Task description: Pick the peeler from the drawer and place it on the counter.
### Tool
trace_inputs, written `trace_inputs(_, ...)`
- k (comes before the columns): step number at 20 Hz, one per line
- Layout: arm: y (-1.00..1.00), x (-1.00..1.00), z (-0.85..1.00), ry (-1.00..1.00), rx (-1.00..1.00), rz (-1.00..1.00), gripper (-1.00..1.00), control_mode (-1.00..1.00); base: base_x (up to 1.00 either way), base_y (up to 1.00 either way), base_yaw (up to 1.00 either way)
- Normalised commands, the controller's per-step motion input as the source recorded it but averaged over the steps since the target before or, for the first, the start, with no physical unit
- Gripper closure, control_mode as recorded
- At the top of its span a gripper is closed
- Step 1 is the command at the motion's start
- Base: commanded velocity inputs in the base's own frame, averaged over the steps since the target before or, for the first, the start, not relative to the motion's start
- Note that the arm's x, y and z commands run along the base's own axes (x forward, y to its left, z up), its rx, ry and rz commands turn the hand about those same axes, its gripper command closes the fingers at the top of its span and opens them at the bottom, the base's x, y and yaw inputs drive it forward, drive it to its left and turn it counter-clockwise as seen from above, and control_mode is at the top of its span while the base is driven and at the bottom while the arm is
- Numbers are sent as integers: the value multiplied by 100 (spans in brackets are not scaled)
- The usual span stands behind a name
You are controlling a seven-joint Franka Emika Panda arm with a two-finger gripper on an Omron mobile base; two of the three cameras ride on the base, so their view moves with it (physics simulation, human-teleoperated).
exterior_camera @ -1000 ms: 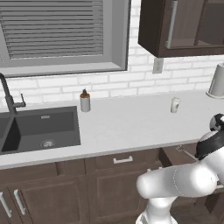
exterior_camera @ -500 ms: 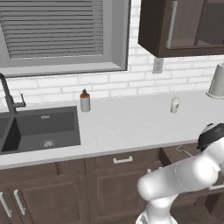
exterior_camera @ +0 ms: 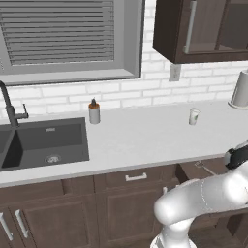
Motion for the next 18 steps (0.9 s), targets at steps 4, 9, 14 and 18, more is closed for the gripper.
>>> trace_inputs(4, 0, -19, -19, 0, 0, 1, -100, -100, 0, 0, 0)
trace_inputs(9, -4, -40, -13, 3, 0, 0, -100, -100, 0, 0, 0)
trace_inputs(14, -1, -42, -14, 6, 0, 0, -100, -100, 0, 0, 0)
trace_inputs(18, -1, -45, -11, 9, 0, 0, -100, -100, 0, 0, 0)
